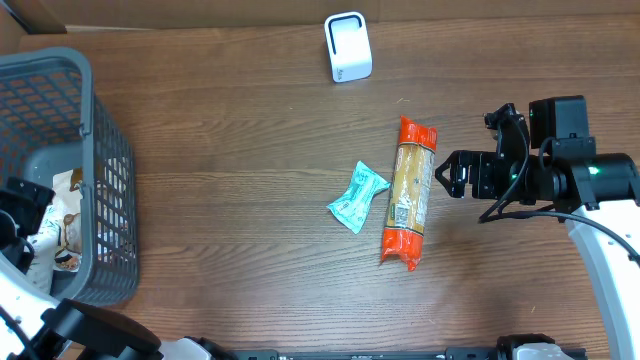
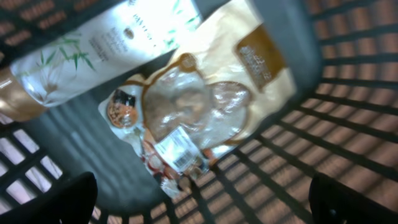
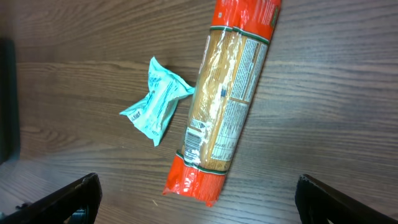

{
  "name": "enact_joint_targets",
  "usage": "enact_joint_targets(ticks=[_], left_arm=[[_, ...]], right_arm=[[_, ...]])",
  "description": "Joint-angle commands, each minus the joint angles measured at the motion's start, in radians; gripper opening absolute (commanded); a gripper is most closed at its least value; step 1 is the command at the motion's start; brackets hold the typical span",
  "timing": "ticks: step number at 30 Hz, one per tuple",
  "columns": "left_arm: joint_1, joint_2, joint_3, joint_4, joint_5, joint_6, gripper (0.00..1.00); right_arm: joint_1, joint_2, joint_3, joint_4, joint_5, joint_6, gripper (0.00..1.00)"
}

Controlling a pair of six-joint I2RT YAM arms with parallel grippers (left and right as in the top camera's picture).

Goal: Scan the item barcode
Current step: 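Reach the left gripper into the basket and grasp the clear snack bag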

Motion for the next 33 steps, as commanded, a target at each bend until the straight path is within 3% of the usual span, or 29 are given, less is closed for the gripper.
enact_joint_targets(ticks=[1, 7, 11, 15, 23, 33], left_arm=[[0.021, -0.007, -0.113, 0.1, 0.037, 0.072, 1.0], [-0.016, -0.005, -0.28, 0.292, -0.037, 0.167, 1.0], [-0.027, -0.005, -0.336, 0.307, -0.207, 0.105, 1.0], [-0.027, -0.005, -0.385, 0.311, -0.257, 0.014, 1.0], [-0.027, -0.005, -0.525, 0.468, -0.25, -0.031, 1.0], [-0.027, -0.005, -0.637, 0.723, -0.111, -0.028, 1.0]], right_arm=[[0.001, 0.003, 0.018, -0.002, 0.003, -0.001, 1.0], [0.001, 0.003, 0.018, -0.002, 0.003, -0.001, 1.0], [0.001, 0.003, 0.018, -0.002, 0.003, -0.001, 1.0], [0.001, 0.003, 0.018, 0.001, 0.003, -0.001, 1.0], [0.001, 0.003, 0.018, 0.002, 0.003, -0.001, 1.0], [0.001, 0.003, 0.018, -0.012, 0.003, 0.0, 1.0]])
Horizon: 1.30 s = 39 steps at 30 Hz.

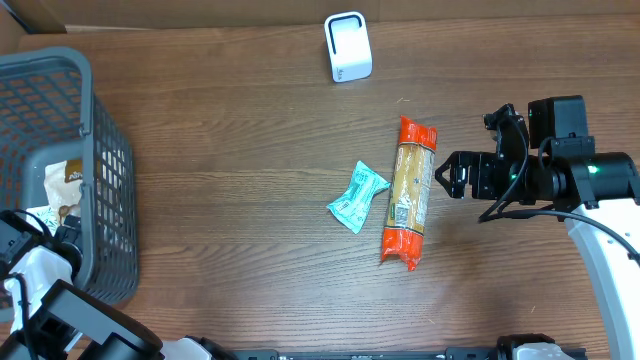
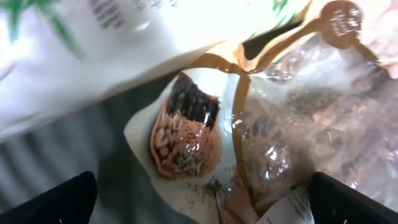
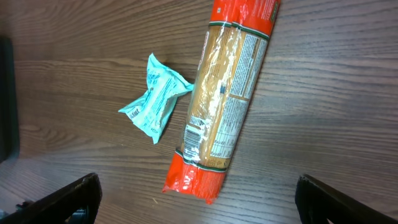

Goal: Scan the item barcode
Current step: 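Reach the left gripper into the basket and grasp the clear snack bag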

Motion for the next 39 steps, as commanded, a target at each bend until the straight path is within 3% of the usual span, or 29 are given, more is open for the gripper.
enact_joint_targets(ticks=[1, 11, 25, 28, 29, 31, 32, 39], left_arm=[[-0.001, -0.002, -0.04, 0.051, 0.066, -0.013, 1.0], [-0.001, -0.002, -0.04, 0.15, 0.198, -0.013, 1.0], [-0.002, 0.137, -0.04, 0.184, 0.175, 0.01, 0.98], [-0.002, 0.164, -0.04, 0.183, 0.187, 0.01, 0.84], [-0.002, 0.166, -0.04, 0.183, 0.191, 0.009, 0.71], [-0.001, 0.166, -0.04, 0.184, 0.202, 0.009, 0.32], [-0.001, 0.166, -0.04, 0.186, 0.21, 0.008, 0.22], [-0.001, 0.164, -0.037, 0.186, 0.274, 0.01, 0.04]], right_arm=[[0.001, 0.0, 0.018, -0.006, 0.003, -0.001, 1.0], [0.001, 0.0, 0.018, -0.006, 0.003, 0.0, 1.0], [0.001, 0.0, 0.018, -0.016, 0.003, 0.0, 1.0], [0.001, 0.0, 0.018, -0.021, 0.003, 0.0, 1.0], [0.001, 0.0, 0.018, -0.022, 0.003, 0.0, 1.0], [0.001, 0.0, 0.018, -0.022, 0.003, 0.0, 1.0], [0.001, 0.0, 0.018, -0.021, 0.003, 0.0, 1.0], [0.001, 0.0, 0.018, -0.024, 0.003, 0.0, 1.0]])
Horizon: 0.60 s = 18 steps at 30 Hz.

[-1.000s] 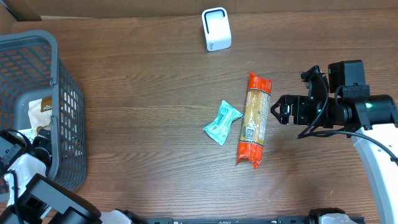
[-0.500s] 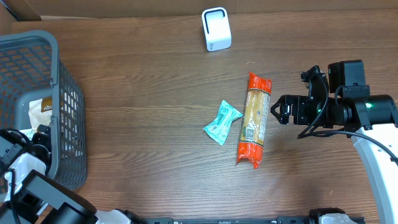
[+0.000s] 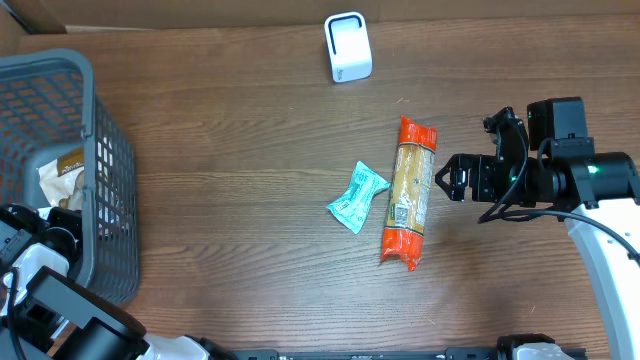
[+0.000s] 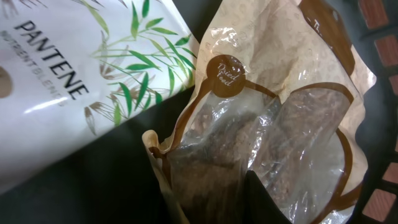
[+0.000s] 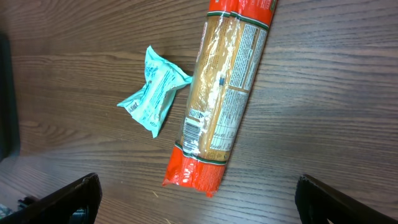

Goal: Scan the item barcode
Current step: 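Reach the left gripper into the basket and grasp the clear snack bag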

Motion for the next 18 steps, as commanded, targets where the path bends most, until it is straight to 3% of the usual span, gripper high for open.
enact_joint_targets(ticks=[1, 8, 18], left_arm=[[-0.003, 0.066, -0.041, -0.044, 0.031, 0.008, 0.04], [-0.001, 0.014, 0.104, -0.11, 0.238, -0.004, 0.04], [-0.001, -0.163, 0.479, -0.313, 0.176, -0.022, 0.04]], right_arm=[[0.001, 0.0, 0.018, -0.001, 0.002, 0.0, 1.0], [0.001, 0.0, 0.018, -0.005, 0.002, 0.0, 1.0], [0.001, 0.0, 0.018, -0.003, 0.002, 0.0, 1.0]])
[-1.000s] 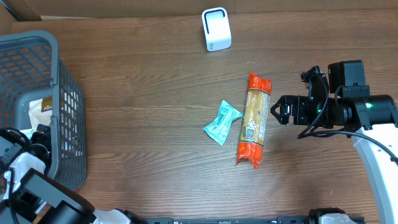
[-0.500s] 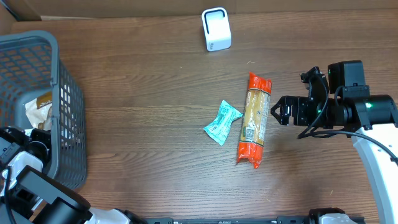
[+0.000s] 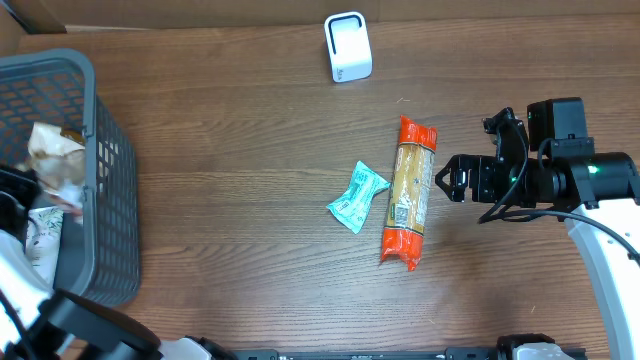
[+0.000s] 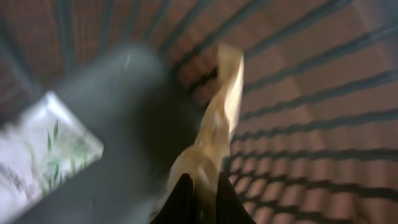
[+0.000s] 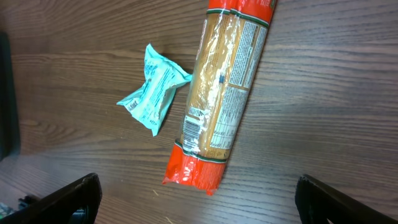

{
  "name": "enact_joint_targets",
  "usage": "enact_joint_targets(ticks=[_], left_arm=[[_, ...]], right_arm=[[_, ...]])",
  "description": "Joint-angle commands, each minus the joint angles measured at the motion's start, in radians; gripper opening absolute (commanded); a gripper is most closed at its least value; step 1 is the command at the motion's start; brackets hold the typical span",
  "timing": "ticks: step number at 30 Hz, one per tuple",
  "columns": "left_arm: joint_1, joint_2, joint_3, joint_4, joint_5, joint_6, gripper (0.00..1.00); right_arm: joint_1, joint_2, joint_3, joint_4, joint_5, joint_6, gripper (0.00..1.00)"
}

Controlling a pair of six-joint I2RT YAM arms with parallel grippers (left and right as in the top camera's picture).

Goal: Scan the item barcode
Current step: 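Reach the left gripper into the basket and grasp the clear snack bag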

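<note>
A tan snack bag (image 4: 219, 118) hangs pinched between the dark fingers of my left gripper (image 4: 203, 200), which is shut on it inside the grey basket (image 3: 112, 150). From overhead the bag (image 3: 45, 148) shows raised near the basket's far half. The white scanner (image 3: 348, 46) stands at the table's far edge. My right gripper (image 5: 199, 198) hovers open and empty just right of the orange spaghetti pack (image 5: 224, 93).
A white shampoo pack with green leaves (image 4: 50, 146) lies on the basket floor below the bag. On the table lie the spaghetti pack (image 3: 408, 192) and, left of it, a crumpled teal packet (image 3: 357, 196). Basket walls surround my left gripper.
My left gripper has risen with the tan bag, which now hangs above the basket floor and the shampoo pack instead of lying beside it. The right arm has not moved.
My left gripper was open above the bag and shampoo pack in the basket, then close over the bag, still open. Later its fingers were on the bag's edge, and now the bag hangs lifted in them. The right gripper stayed open by the spaghetti throughout.
</note>
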Motion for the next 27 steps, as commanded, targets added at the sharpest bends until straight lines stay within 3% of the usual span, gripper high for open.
enact_joint_targets(ticks=[1, 13, 16, 17, 19, 20, 21, 25, 27], left_arm=[[-0.006, -0.113, 0.173, -0.049, -0.004, -0.006, 0.04], [-0.008, -0.315, 0.303, -0.119, 0.0, -0.006, 0.04], [-0.008, -0.346, 0.303, -0.14, -0.067, -0.006, 0.04], [-0.008, -0.348, 0.303, -0.158, -0.101, -0.006, 0.1], [-0.008, -0.341, 0.301, -0.204, -0.178, -0.006, 0.53], [-0.008, -0.329, 0.297, -0.239, -0.231, -0.006, 0.69], [-0.008, -0.317, 0.294, -0.265, -0.266, -0.006, 0.77], [-0.008, -0.23, 0.282, -0.367, -0.314, -0.01, 0.93], [-0.008, -0.167, 0.271, -0.403, -0.314, -0.013, 0.96]], right_arm=[[0.001, 0.0, 0.018, 0.004, 0.002, -0.001, 1.0], [0.001, 0.0, 0.018, 0.013, 0.002, -0.001, 1.0], [0.001, 0.0, 0.018, 0.013, 0.003, -0.001, 1.0], [0.001, 0.0, 0.018, 0.014, 0.002, -0.001, 1.0], [0.001, 0.0, 0.018, 0.014, 0.003, -0.001, 1.0], [0.001, 0.0, 0.018, 0.014, 0.003, -0.001, 1.0], [0.001, 0.0, 0.018, 0.013, 0.003, -0.001, 1.0], [0.001, 0.0, 0.018, 0.013, 0.003, -0.001, 1.0], [0.001, 0.0, 0.018, 0.013, 0.003, -0.001, 1.0]])
